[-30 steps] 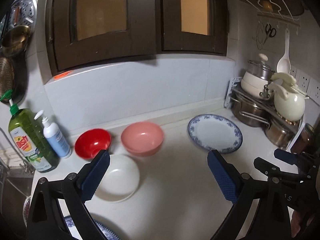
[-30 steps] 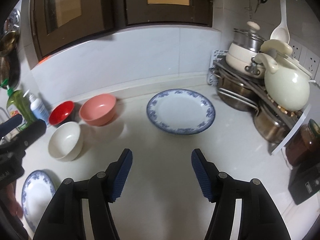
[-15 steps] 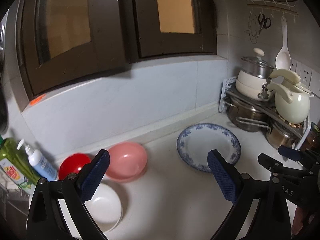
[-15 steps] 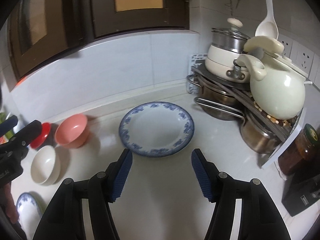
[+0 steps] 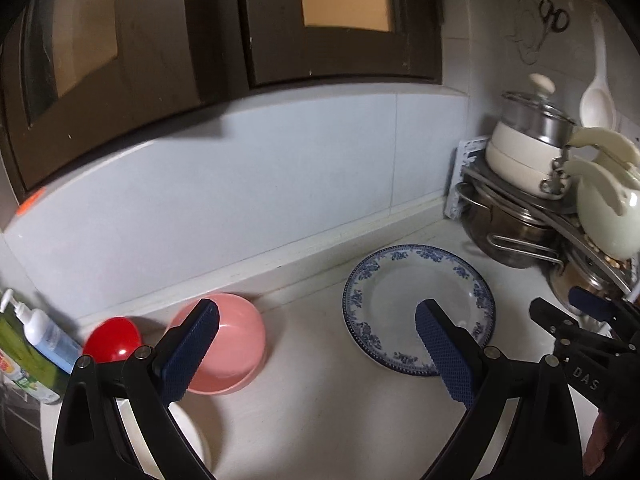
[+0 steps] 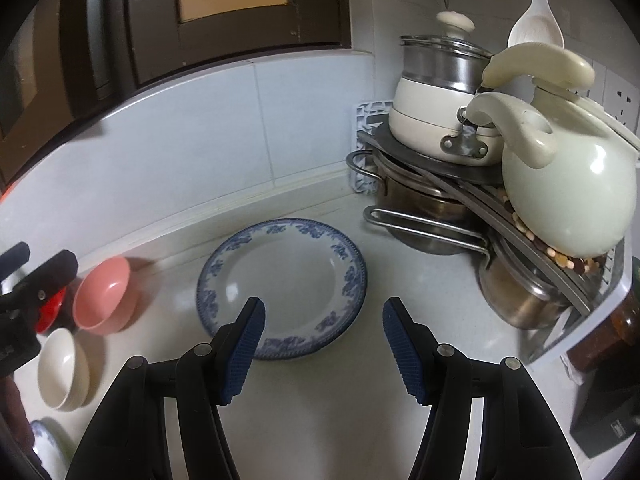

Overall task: Organize plates and bowls
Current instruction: 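Move both tools to the small blue-rimmed plate beside the pot rack, then close the left tool on the small plate rim while the right tool grips it too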

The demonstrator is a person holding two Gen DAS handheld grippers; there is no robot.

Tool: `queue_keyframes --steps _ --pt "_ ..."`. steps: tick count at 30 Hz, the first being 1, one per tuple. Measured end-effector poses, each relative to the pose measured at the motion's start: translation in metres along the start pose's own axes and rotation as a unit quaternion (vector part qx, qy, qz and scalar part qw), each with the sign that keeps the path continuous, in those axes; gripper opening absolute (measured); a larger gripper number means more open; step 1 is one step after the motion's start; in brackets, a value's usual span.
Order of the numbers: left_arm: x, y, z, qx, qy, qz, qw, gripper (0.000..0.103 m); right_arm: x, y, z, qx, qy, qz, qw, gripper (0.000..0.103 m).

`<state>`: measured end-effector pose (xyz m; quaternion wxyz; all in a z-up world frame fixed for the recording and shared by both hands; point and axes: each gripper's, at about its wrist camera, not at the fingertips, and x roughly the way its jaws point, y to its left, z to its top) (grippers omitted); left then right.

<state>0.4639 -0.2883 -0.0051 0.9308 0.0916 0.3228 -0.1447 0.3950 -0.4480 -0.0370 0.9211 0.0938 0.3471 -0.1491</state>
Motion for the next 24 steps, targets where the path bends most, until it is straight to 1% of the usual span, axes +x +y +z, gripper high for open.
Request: queue_keyframes --steps 4,9,15,24 --pt "0.028 0.001 0.001 0.003 0.008 0.001 1.0000 0.100 0.017 -0.007 0.005 0.006 0.002 -0.006 1.000 0.062" --pt "0.061 0.005 0.003 0.002 0.021 0.004 0.9998 0.100 0.042 -0.012 0.010 0.003 0.016 -0.021 1.000 0.062" --pt "0.100 0.000 0.003 0.000 0.048 0.002 0.9989 0.097 0.076 -0.019 0.015 0.008 0.034 -0.030 0.999 0.062" --pt "0.155 -0.003 -0.007 -0.020 0.097 0.001 0.9951 0.090 0.125 -0.026 0.015 0.027 0.066 -0.036 0.997 0.062"
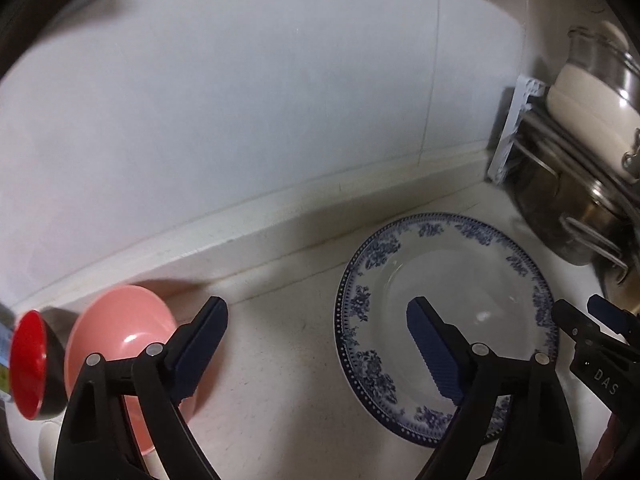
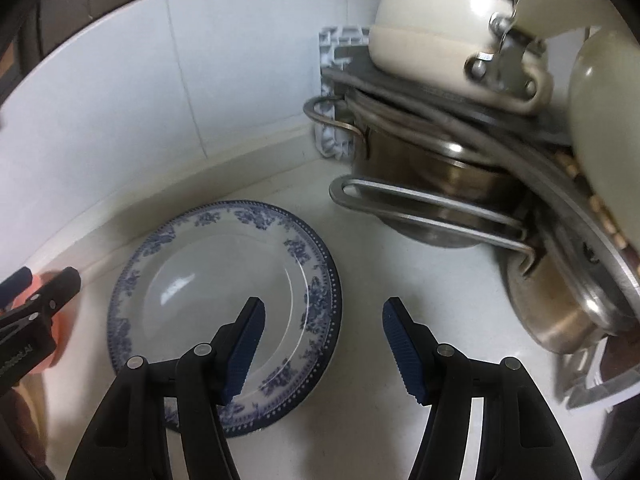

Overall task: Organize plates and bowls
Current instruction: 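Close the left tool on the small plate rim while the right tool grips it too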

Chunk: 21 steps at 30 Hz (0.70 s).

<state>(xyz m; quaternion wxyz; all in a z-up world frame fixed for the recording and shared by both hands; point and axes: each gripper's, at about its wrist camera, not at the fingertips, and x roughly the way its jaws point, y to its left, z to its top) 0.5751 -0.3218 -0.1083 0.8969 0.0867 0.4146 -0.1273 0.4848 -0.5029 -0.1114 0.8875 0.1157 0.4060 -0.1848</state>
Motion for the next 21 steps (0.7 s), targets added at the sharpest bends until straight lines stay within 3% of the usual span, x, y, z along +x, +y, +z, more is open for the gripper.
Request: queue_keyframes --steps 8,21 --pt "0.022 -0.008 -0.001 0.014 0.021 -0.011 0.9996 0.086 0.030 -0.003 -0.004 0.013 0.027 0.003 1.000 0.062" --pt "0.044 -0.011 0.001 0.017 0.066 -0.031 0.9972 0.068 0.051 0.000 -0.001 0.011 0.043 0.007 0.999 0.061"
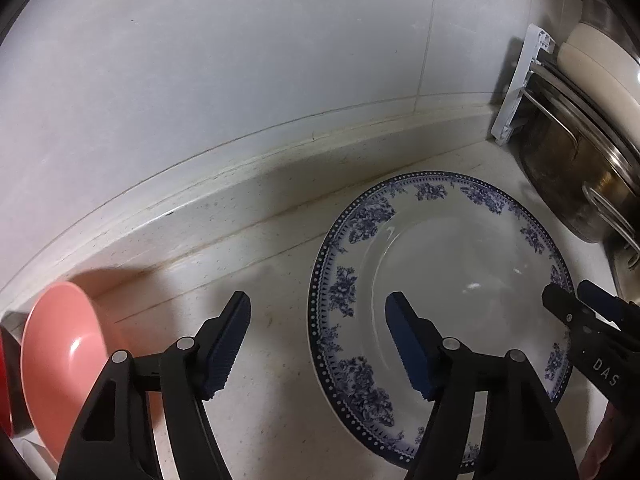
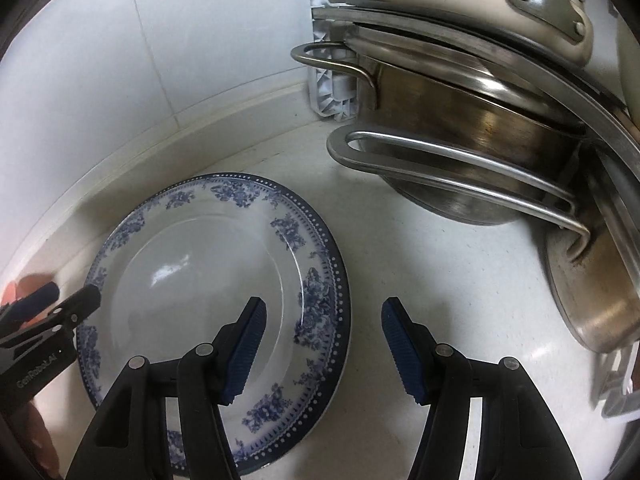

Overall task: Organize plates and bowls
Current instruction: 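Close the left tool on the small plate rim while the right tool grips it too, then carry the small blue-rimmed plate with both tools toward the plate stack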

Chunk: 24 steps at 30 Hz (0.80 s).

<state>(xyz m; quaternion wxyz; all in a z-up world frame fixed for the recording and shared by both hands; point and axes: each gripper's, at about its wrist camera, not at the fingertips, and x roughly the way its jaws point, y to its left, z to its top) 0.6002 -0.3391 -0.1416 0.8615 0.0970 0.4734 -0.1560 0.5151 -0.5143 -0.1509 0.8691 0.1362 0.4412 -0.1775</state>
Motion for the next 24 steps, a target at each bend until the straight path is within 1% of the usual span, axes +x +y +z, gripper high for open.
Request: queue_keyframes --steps 2,4,7,10,14,15,24 --pt "0.003 -0.001 0.003 0.000 0.007 -0.009 0.9999 0.064 0.004 0.002 0.004 -0.005 0.003 0.002 1.000 0.061" --pt "0.006 0.000 0.004 -0.001 0.017 -0.021 0.9996 0.058 0.006 0.004 0.006 -0.009 0.008 0.002 1.000 0.054" --pt "0.009 -0.001 0.004 -0.004 0.027 -0.032 0.9991 0.053 0.012 0.005 0.010 -0.010 0.016 0.005 1.000 0.052" --pt "0.016 -0.005 0.007 -0.002 0.034 -0.035 0.9988 0.047 0.017 0.004 0.012 -0.008 0.024 0.014 1.000 0.049" --pt "0.023 -0.008 0.009 -0.006 0.042 -0.042 0.9982 0.040 0.019 0.005 0.014 -0.015 0.025 0.006 1.000 0.043" --pt "0.025 -0.010 0.010 -0.006 0.041 -0.039 0.9984 0.037 0.019 0.005 0.014 -0.016 0.026 0.006 1.000 0.041" --pt "0.022 -0.009 0.007 -0.010 0.039 -0.035 0.9986 0.034 0.018 0.005 0.016 -0.021 0.030 0.005 0.999 0.037"
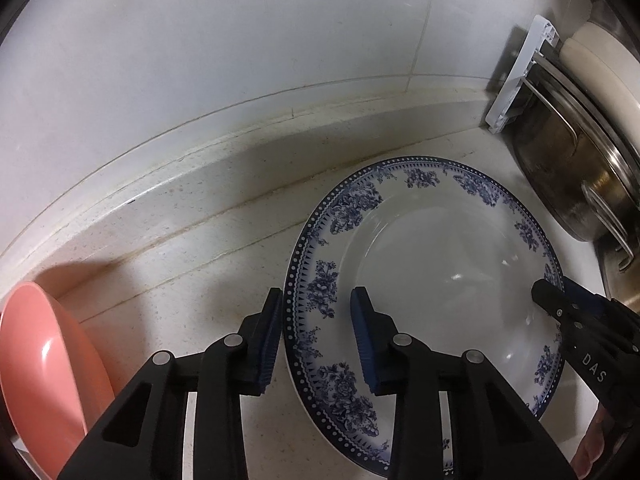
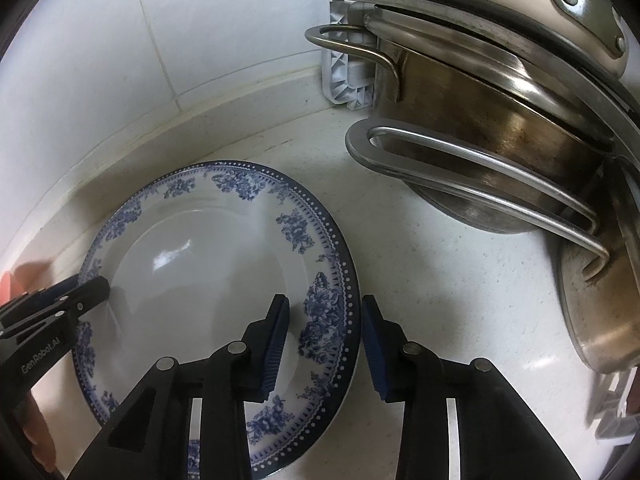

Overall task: Organize plates and bowls
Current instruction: 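Carry the small blue-rimmed plate with both tools toward the plate stack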

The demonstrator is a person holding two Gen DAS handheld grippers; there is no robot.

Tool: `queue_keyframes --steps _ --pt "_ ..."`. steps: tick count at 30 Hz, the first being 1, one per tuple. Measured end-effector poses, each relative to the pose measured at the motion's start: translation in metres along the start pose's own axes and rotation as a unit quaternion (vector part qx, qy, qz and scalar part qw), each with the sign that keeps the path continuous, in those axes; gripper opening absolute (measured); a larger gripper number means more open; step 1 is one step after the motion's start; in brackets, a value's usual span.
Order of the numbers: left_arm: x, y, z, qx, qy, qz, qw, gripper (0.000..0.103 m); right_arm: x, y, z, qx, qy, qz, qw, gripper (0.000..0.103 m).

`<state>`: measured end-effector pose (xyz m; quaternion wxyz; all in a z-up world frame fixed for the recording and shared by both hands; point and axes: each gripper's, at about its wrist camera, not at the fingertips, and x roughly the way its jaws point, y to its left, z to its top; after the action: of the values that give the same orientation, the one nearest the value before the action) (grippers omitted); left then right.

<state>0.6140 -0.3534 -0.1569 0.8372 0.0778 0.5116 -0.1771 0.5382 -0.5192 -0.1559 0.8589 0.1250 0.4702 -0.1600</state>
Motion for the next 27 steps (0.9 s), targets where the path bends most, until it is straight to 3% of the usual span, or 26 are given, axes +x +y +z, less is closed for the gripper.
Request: queue_keyframes --steps 14,27 --pt "-0.034 0.009 -0.018 -0.022 -0.010 0.004 0.9997 0.034 -0.018 0.006 -0.009 -0.012 -0.005 0.000 1.000 0.036" --pt "-0.099 0.019 -0.051 -0.042 -0.032 0.010 0.9986 0.034 -0.076 0.020 -0.032 -0.023 -0.020 0.001 1.000 0.036"
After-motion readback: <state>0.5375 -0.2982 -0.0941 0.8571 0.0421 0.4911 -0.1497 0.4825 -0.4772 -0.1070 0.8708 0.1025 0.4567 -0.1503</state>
